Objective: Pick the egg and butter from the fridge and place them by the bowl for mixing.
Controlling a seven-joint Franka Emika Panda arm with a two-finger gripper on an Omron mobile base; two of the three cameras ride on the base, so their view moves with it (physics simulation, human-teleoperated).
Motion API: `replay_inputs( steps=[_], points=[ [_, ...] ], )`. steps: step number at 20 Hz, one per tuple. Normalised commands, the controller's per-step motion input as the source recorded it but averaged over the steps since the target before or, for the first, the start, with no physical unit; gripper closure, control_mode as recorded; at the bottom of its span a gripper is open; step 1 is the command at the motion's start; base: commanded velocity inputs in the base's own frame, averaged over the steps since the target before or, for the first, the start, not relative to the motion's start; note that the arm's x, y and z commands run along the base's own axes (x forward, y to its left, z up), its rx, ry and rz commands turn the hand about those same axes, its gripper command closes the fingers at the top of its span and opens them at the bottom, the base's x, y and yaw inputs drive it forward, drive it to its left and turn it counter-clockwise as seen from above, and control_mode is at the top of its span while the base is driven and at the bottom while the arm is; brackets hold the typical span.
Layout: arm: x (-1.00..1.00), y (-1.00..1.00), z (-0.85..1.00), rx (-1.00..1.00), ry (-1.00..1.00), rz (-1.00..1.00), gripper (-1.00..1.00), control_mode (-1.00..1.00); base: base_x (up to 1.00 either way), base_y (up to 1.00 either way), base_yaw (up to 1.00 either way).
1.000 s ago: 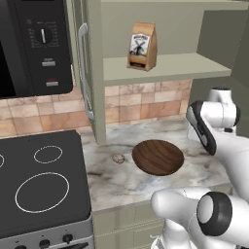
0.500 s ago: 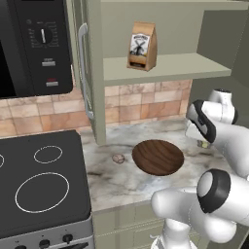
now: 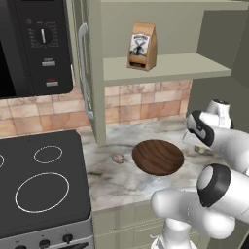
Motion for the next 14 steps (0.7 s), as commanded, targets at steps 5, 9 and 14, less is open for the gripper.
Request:
replay_inputs(
  steps=[5, 9, 14],
  points=[
    [0.27, -0.10, -0.25, 0.00, 0.00, 0.12, 1.00, -1.00, 0.00, 0.00, 0.00],
    [0.20, -0.09, -0.22, 0.00, 0.00, 0.16, 1.00, -1.00, 0.00, 0.00, 0.00],
    [0.19, 0.00, -0.21, 0.02, -0.01, 0.08, 1.00, -1.00, 0.00, 0.00, 0.00]
  ],
)
